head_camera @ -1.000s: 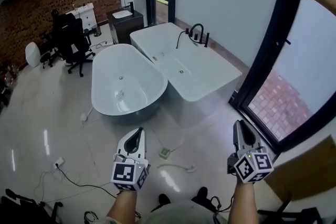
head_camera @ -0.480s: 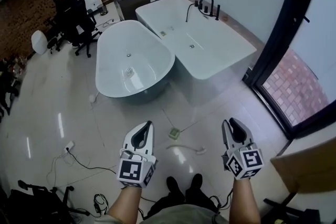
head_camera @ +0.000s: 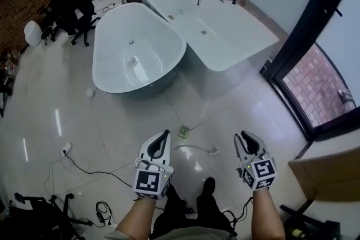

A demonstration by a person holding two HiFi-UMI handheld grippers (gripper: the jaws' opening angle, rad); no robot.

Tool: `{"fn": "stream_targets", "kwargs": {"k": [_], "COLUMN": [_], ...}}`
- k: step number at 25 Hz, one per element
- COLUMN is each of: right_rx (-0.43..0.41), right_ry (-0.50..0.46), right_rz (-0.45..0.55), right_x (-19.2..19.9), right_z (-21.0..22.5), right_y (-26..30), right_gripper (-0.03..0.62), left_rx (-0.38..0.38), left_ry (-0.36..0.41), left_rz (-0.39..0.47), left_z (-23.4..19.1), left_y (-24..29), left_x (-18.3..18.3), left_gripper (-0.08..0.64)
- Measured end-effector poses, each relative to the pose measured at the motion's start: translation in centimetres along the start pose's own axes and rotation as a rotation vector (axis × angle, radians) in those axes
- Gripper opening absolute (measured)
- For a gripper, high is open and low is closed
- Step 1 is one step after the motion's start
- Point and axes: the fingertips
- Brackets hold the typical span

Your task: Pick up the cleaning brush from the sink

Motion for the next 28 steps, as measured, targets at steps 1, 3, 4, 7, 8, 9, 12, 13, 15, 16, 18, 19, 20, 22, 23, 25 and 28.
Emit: {"fn": "stream_targets", "kwargs": {"k": [1, 3, 4, 7, 8, 9, 12, 13, 15, 16, 18, 19, 20, 22, 23, 25, 28], "right_rx": [-0.006, -0.023, -0.031, -0.084, -0.114, -0.146, -0.219, -0.234, -0.255, -0.264, -0.284, -0.293, -0.300, -0.305, -0.302, -0.298, -0.324], "right_ry": [-0.006, -0.018, -0.026, -0.041, -0.042, -0.045, -0.073, -0.081, -0.081, -0.077, -0.074, -0.074, -0.075, -0.078, -0.082, -0.090, -0.098], "right_rz": [-0.021, -0.059, -0.077, -0.134, -0.146, -0.155, -0.207, -0.227, -0.257, -0.268, -0.287, -0.296, -0.302, -0.307, -0.308, -0.311, -0.341], "right_x": [1.6, 5.1, 7.2, 14.5, 17.0, 19.3, 26.9, 29.4, 34.4, 36.9, 42.1, 44.7, 47.2, 52.2, 54.5, 59.1, 66.7], "right_z": [-0.7, -2.2, -2.8, -4.8, -5.6, -6.1, -5.1, -4.3, -3.2, -2.9, -2.7, -2.6, -2.2, -0.7, 0.3, 1.8, 2.5], "right_y": [0.8, 2.2, 3.0, 6.3, 7.5, 8.4, 9.1, 9.1, 9.3, 9.7, 10.5, 10.8, 11.2, 12.9, 14.0, 15.8, 17.1], "right_gripper": [0.066, 0.066, 0.066, 0.082, 0.084, 0.084, 0.084, 0.084, 0.101, 0.101, 0.101, 0.101, 0.101, 0.101, 0.101, 0.101, 0.119], "left_rx": [0.012, 0.031, 0.031, -0.002, -0.017, -0.032, -0.047, -0.039, -0.020, -0.015, -0.022, -0.025, -0.024, -0.023, -0.017, -0.013, -0.038], "left_ry": [-0.001, 0.004, 0.001, -0.032, -0.033, -0.034, -0.047, -0.050, -0.047, -0.045, -0.036, -0.023, -0.007, 0.010, 0.020, 0.035, 0.022], "left_rz": [-0.010, -0.022, -0.019, 0.004, -0.015, -0.038, -0.055, -0.052, -0.048, -0.052, -0.057, -0.054, -0.047, -0.033, -0.031, -0.034, -0.032], "left_z": [-0.8, -2.3, -3.2, -6.3, -7.1, -7.5, -5.9, -4.9, -3.7, -3.6, -3.9, -4.1, -4.3, -4.9, -5.4, -6.1, -7.2], "left_y": [0.2, 0.2, 0.2, 0.2, -0.1, -0.2, 1.2, 1.8, 2.8, 3.1, 3.5, 3.8, 4.2, 6.0, 7.1, 8.6, 9.2], "left_x": [1.5, 4.6, 6.2, 12.0, 14.5, 17.0, 23.9, 26.1, 30.6, 32.8, 37.3, 39.4, 41.6, 46.1, 48.4, 52.7, 58.7], "left_gripper": [-0.009, -0.009, -0.009, -0.009, -0.009, -0.009, -0.009, -0.009, -0.009, -0.009, -0.008, -0.008, -0.008, -0.008, -0.009, -0.009, -0.009]}}
Point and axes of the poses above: the fingertips, and each gripper's own axes: y forward along the fingers, z to its right, x out of its underside, and after that the axes turned 15 degrees about z, right-handed
